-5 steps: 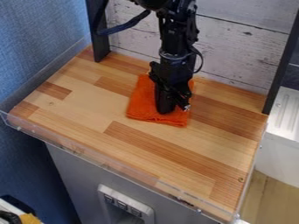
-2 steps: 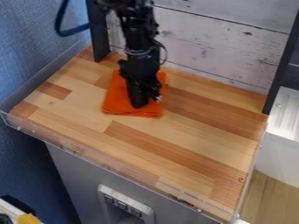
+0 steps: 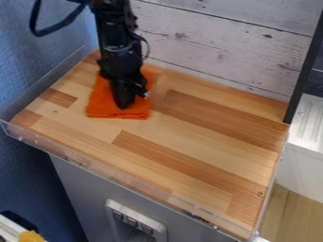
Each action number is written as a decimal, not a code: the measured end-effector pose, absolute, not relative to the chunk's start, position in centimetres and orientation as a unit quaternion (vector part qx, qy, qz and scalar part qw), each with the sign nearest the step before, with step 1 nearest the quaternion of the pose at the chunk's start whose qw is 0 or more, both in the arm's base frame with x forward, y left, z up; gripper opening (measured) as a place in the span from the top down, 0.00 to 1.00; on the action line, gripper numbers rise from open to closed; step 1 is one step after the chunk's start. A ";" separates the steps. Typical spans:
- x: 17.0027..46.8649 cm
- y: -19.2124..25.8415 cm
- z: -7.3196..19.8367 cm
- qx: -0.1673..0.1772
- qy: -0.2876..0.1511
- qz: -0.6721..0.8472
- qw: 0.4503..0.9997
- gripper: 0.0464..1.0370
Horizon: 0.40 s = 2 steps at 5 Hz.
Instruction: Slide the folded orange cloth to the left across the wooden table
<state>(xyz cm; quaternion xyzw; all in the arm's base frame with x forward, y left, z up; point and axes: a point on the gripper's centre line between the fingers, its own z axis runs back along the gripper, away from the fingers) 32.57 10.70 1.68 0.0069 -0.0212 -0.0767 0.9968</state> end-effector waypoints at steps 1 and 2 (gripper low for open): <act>32.5 12.5 1.7 0.001 -0.018 -0.050 0.999 0.98; 32.4 14.1 1.5 -0.005 -0.005 -0.029 1.000 0.98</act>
